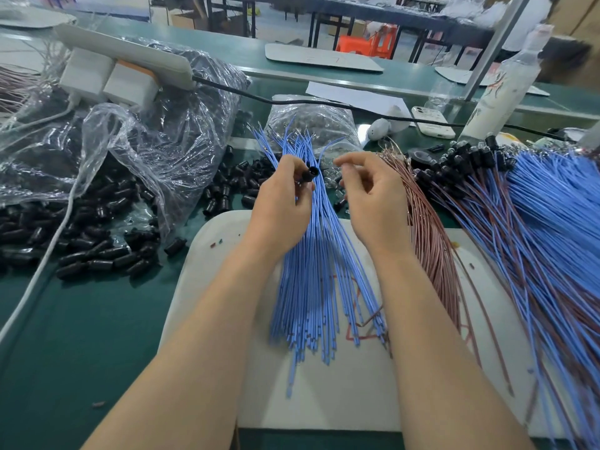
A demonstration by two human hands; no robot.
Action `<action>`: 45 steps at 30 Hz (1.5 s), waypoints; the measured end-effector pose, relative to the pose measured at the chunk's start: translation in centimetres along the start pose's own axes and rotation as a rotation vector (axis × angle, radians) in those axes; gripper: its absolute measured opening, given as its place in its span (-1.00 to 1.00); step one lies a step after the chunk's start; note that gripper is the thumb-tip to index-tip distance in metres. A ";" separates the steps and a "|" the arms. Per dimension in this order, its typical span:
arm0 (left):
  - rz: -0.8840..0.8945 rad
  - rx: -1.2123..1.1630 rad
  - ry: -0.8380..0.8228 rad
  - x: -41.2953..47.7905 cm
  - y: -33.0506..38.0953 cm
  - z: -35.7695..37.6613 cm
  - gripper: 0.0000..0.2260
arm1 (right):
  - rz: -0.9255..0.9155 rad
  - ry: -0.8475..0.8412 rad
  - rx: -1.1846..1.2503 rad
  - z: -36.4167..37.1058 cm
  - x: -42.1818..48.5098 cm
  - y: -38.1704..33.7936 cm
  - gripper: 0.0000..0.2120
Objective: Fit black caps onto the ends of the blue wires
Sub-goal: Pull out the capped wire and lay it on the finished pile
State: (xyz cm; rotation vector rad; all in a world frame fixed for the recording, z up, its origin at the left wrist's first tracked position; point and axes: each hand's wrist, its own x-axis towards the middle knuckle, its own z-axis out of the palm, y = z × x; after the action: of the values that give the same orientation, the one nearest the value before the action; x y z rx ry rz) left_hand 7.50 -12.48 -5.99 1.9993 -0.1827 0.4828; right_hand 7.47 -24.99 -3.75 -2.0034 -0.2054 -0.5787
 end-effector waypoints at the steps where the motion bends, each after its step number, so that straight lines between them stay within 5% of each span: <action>1: 0.005 0.003 -0.001 0.0 0.0 0.0 -0.90 | -0.016 -0.025 0.007 0.2 -0.1 -0.3 -0.90; 11: 0.046 0.026 -0.031 0.2 -0.6 0.1 -0.85 | -0.159 -0.141 -0.125 0.9 -0.6 -0.6 -0.84; 21: 0.060 0.040 0.111 -0.2 0.2 -0.1 -0.95 | -0.194 0.013 -0.225 1.2 -0.9 -1.1 -0.86; 32: 0.057 0.013 0.080 0.0 0.1 -0.2 -0.80 | -0.210 -0.048 -0.146 1.1 -0.9 -1.2 -0.88; 45: 0.037 -0.066 0.211 0.3 -0.2 -0.6 -0.97 | -0.086 -0.065 0.124 -0.1 -0.2 -1.6 -0.84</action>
State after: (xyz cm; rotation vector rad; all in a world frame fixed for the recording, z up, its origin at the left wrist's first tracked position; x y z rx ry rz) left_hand 7.64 -11.84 -5.76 1.8688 -0.1035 0.6990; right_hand 6.61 -24.26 -2.56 -1.9011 -0.3599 -0.5425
